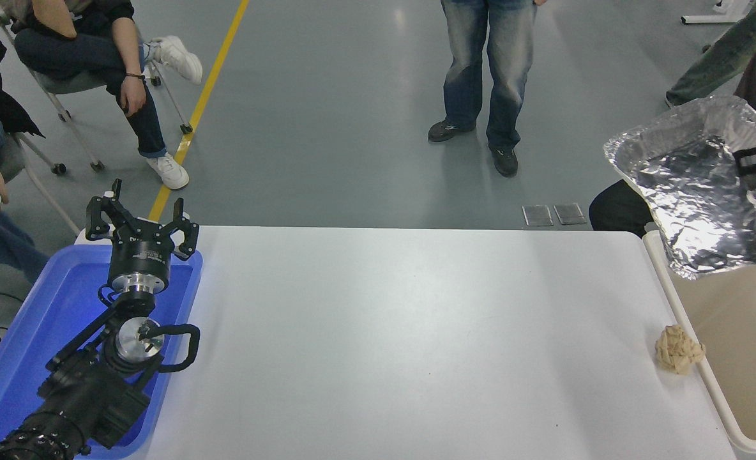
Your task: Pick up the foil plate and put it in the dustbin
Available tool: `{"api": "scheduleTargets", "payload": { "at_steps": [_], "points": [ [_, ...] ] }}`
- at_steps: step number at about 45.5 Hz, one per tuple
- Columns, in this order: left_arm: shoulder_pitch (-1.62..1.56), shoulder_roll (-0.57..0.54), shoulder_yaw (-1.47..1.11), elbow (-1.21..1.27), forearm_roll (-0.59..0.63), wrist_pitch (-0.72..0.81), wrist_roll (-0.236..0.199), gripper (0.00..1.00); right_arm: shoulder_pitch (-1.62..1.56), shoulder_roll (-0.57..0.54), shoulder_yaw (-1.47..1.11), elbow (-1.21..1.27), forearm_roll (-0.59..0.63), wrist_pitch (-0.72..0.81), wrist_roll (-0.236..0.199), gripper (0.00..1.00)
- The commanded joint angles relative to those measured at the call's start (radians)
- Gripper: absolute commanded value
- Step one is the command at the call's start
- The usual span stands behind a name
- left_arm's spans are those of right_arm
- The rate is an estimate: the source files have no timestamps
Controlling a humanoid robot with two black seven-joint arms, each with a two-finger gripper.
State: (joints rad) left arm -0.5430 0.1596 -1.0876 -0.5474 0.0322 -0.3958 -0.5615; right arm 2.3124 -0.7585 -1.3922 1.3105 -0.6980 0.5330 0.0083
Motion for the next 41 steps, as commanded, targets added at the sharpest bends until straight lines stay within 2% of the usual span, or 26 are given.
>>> {"api": "scheduleTargets", "payload": {
  "at_steps": [1, 7, 17, 25, 33, 41],
  "points": [
    [0.000, 0.000, 0.000, 0.000, 0.000, 0.000, 0.000, 0.99, -0.169, -0.202, 0.041, -0.194, -0.149, -0.013, 0.036, 0.00],
    [0.000, 0.000, 0.000, 0.000, 0.000, 0.000, 0.000, 0.99, -0.417, -0.291, 0.214, -0.330, -0.201, -0.089, 0.082, 0.00],
    [0.000, 0.000, 0.000, 0.000, 0.000, 0.000, -0.001, 0.99, -0.922, -0.283, 0.583, -0.508, -0.259, -0.246, 0.082, 0.00],
    [0.000, 0.000, 0.000, 0.000, 0.000, 0.000, -0.001, 0.99, -1.286, -0.142, 0.835, -0.686, -0.270, -0.370, 0.082, 0.00],
    [0.000, 0.000, 0.000, 0.000, 0.000, 0.000, -0.001, 0.99, -1.501, 0.034, 0.901, -0.924, -0.268, -0.481, 0.081, 0.00],
    [0.000, 0.000, 0.000, 0.001, 0.000, 0.000, -0.001, 0.99, -1.555, 0.094, 0.903, -0.996, -0.256, -0.490, 0.070, 0.00]
  ]
}}
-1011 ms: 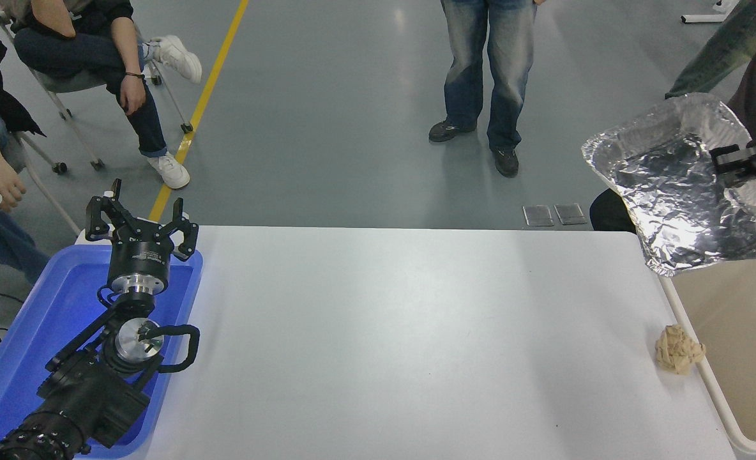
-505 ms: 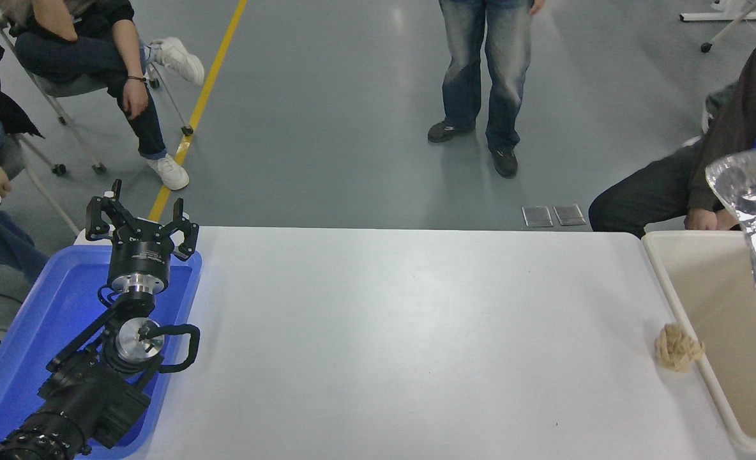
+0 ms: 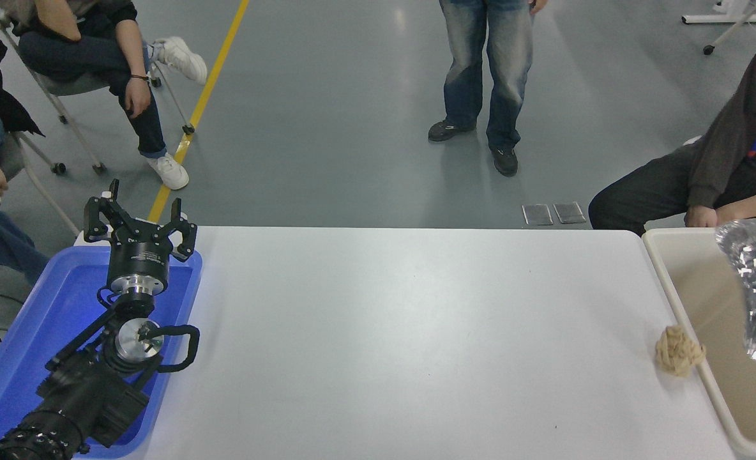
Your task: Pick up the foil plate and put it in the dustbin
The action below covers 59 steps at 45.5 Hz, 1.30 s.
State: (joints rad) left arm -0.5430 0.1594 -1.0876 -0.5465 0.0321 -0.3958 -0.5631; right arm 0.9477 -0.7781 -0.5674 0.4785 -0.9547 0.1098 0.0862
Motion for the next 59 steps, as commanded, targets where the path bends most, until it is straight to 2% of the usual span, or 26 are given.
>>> {"api": "scheduleTargets", "payload": {
  "at_steps": [1, 14, 15, 17, 18, 20, 31, 36, 42, 49, 54, 59],
  "points": [
    [0.000, 0.000, 0.000, 0.000, 0.000, 0.000, 0.000, 0.99, -0.190, 0.117, 0.078, -0.166, 0.001, -0.067, -0.008, 0.00],
    [-0.002, 0.000, 0.000, -0.001, 0.000, 0.000, 0.000, 0.99, -0.191, 0.135, 0.078, -0.187, 0.001, -0.068, -0.009, 0.00],
    [-0.002, 0.000, 0.000, -0.001, 0.000, 0.000, 0.000, 0.99, -0.191, 0.137, 0.078, -0.187, 0.001, -0.068, -0.009, 0.12],
    [-0.002, 0.000, 0.000, -0.001, 0.000, 0.000, 0.000, 0.99, -0.190, 0.142, 0.078, -0.187, 0.002, -0.070, -0.009, 0.64],
    [0.000, 0.000, 0.000, 0.000, 0.000, 0.000, 0.000, 0.99, -0.190, 0.143, 0.081, -0.187, 0.004, -0.070, -0.009, 0.83],
    [-0.002, 0.000, 0.000, -0.001, 0.000, 0.000, 0.000, 0.99, -0.188, 0.143, 0.090, -0.186, 0.004, -0.070, -0.008, 1.00],
    [-0.002, 0.000, 0.000, -0.001, 0.000, 0.000, 0.000, 0.99, -0.161, 0.146, 0.093, -0.152, 0.013, -0.065, -0.008, 1.00],
    [-0.002, 0.000, 0.000, -0.001, 0.000, 0.000, 0.002, 0.99, -0.086, 0.120, 0.081, -0.054, 0.013, -0.053, -0.008, 1.00],
    [-0.003, -0.001, 0.000, -0.001, 0.000, 0.000, 0.003, 0.99, 0.075, 0.007, 0.014, 0.204, 0.010, -0.035, -0.011, 1.00],
    [-0.003, -0.001, 0.000, -0.001, 0.000, 0.000, 0.003, 0.99, 0.388, -0.085, -0.210, 0.527, 0.013, 0.043, -0.011, 1.00],
    [-0.003, -0.001, 0.000, -0.001, 0.000, 0.000, 0.003, 0.99, 0.636, -0.099, -0.362, 0.707, 0.054, 0.166, -0.008, 1.00],
    [-0.002, -0.001, 0.000, -0.001, 0.000, 0.000, 0.003, 0.99, 0.868, -0.066, -0.475, 0.840, 0.163, 0.287, -0.008, 1.00]
  ]
}}
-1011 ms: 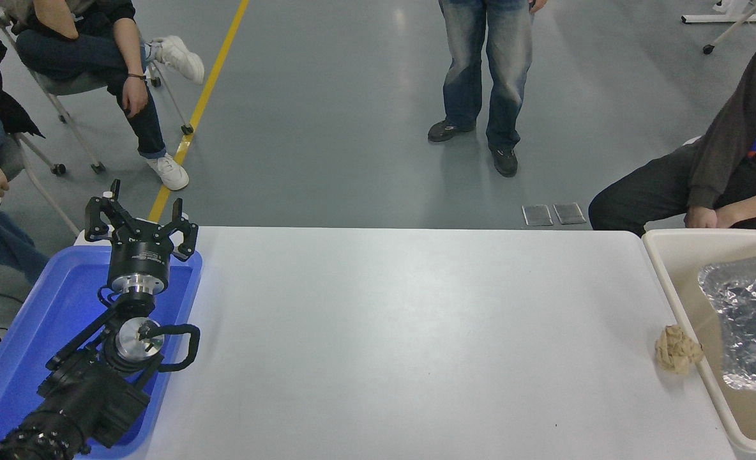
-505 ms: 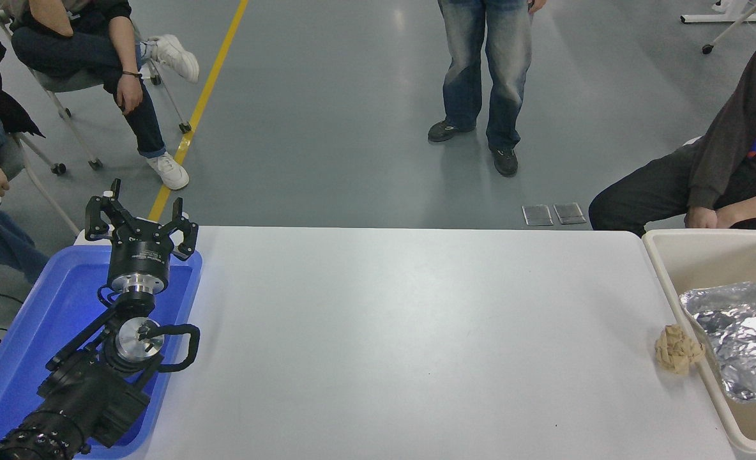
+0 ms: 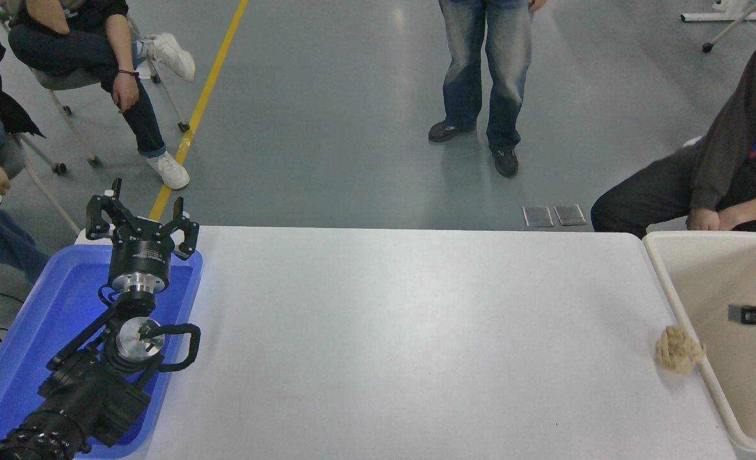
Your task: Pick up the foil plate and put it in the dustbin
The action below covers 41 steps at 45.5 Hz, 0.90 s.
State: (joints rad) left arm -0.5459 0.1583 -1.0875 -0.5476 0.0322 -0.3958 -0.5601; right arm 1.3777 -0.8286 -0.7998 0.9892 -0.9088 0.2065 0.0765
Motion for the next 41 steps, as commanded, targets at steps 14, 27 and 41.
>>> {"api": "scheduleTargets", "payload": {
  "at_steps": [14, 27, 41],
  "points": [
    [0.003, 0.001, 0.000, 0.000, 0.000, 0.000, -0.001, 0.99, 0.911, 0.347, -0.388, 0.489, 0.597, 0.579, 0.002, 1.00],
    [0.003, 0.001, 0.000, 0.000, 0.000, 0.000, -0.001, 0.99, 1.066, 0.623, -0.395, 0.526, 0.791, 0.579, 0.000, 1.00],
    [0.003, 0.001, 0.000, 0.001, 0.000, 0.000, -0.001, 0.99, 1.115, 0.706, -0.395, 0.531, 0.863, 0.579, 0.000, 1.00]
  ]
}}
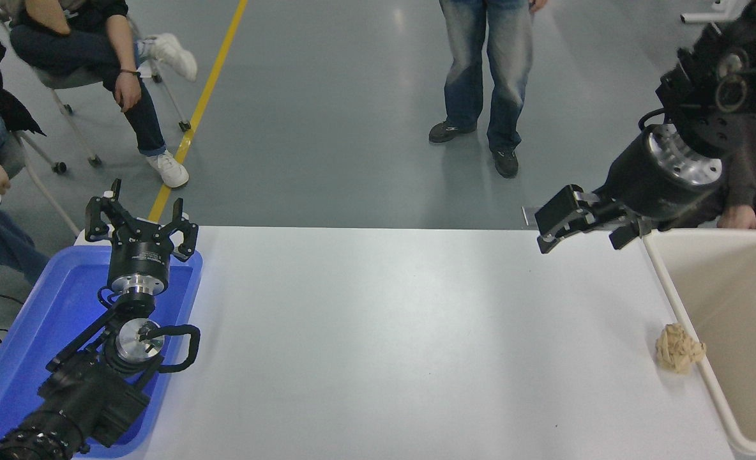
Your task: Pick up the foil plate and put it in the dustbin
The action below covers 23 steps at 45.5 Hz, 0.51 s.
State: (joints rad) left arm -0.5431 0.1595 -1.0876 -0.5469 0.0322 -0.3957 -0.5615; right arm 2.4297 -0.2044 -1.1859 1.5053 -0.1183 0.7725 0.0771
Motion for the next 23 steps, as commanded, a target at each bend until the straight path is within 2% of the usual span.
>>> {"api": "scheduleTargets", "payload": {
  "at_steps": [1, 23],
  "points": [
    [0.000, 0.000, 0.000, 0.001, 0.000, 0.000, 0.000, 0.99, 0.066, 0.082, -0.011, 0.016, 0.072, 0.013, 0.000, 1.00],
    [0.000, 0.000, -0.002, 0.001, 0.000, 0.000, 0.000, 0.99, 0.127, 0.043, -0.099, 0.110, 0.080, 0.013, -0.003, 1.00]
  ]
}}
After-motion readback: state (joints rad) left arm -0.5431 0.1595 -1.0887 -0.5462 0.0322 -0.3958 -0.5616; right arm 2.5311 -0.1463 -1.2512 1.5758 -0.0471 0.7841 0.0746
